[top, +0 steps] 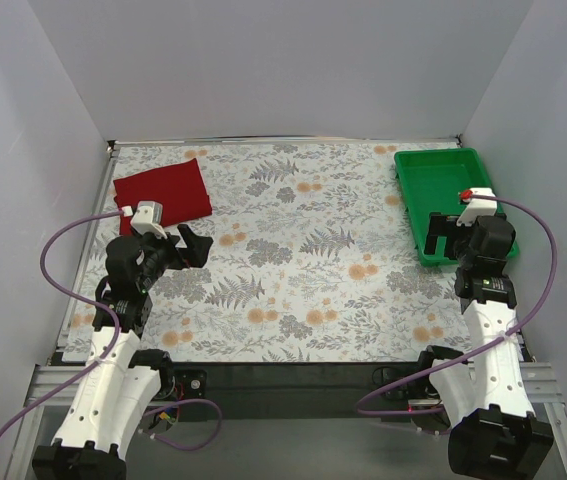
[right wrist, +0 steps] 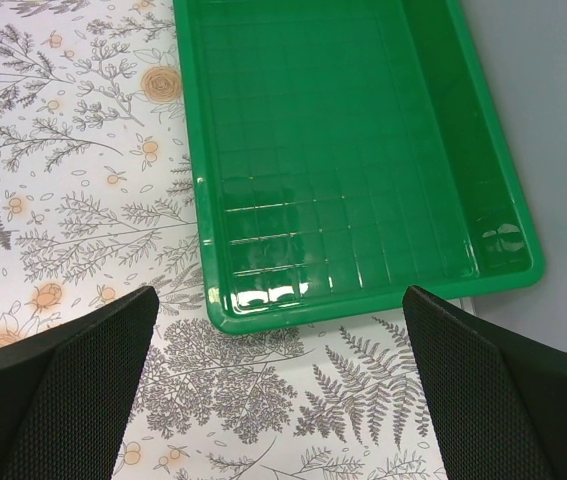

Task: Fold and stack the t-shirts
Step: Neatly place the folded tshirt to the corner

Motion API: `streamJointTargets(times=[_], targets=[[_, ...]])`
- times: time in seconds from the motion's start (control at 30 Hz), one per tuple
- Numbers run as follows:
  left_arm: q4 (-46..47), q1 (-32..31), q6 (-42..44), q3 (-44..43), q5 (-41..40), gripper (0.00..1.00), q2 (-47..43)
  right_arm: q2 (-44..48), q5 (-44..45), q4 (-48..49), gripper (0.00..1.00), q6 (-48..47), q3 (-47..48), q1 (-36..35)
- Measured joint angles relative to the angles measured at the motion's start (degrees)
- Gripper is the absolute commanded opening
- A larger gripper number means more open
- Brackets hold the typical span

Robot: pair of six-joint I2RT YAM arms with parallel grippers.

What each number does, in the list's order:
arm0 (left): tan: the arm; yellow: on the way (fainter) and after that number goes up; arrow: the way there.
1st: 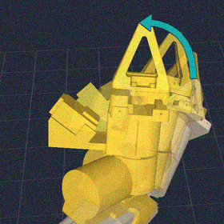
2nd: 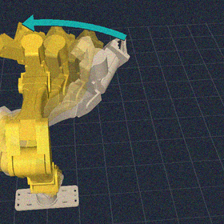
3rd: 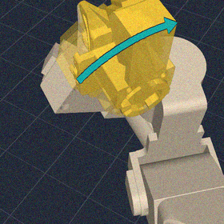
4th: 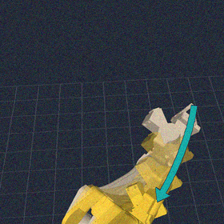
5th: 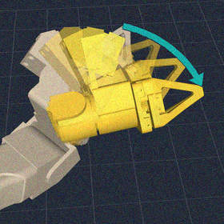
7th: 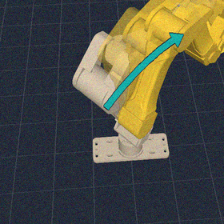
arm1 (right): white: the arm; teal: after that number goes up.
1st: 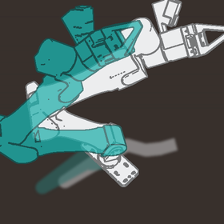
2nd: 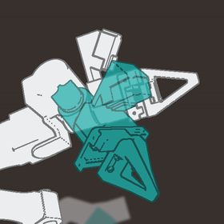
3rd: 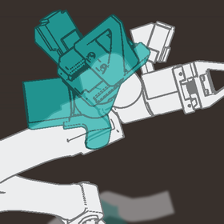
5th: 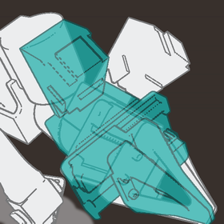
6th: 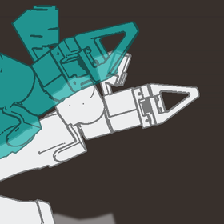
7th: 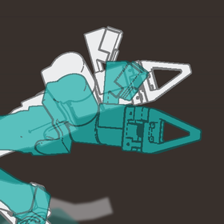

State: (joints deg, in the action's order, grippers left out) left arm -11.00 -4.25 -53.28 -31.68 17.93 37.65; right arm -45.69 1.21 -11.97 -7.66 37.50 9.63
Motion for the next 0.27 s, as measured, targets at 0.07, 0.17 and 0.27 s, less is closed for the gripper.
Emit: streamJointTargets(times=[0.07,0.17,0.27], targets=[[0.0,0.0,0.0,0.0,0.0,0.93,0.0,0.0,0.1,0.1,0.98,0.0,0.0,0.0],[0.1,0.0,0.0,0.0,0.0,0.93,0.0,0.0,0.1,0.1,0.98,0.0,0.0,0.0],[0.1,0.0,0.0,0.0,0.0,0.93,0.0,0.0,0.1,0.2,0.98,0.0,-0.2,0.0]])
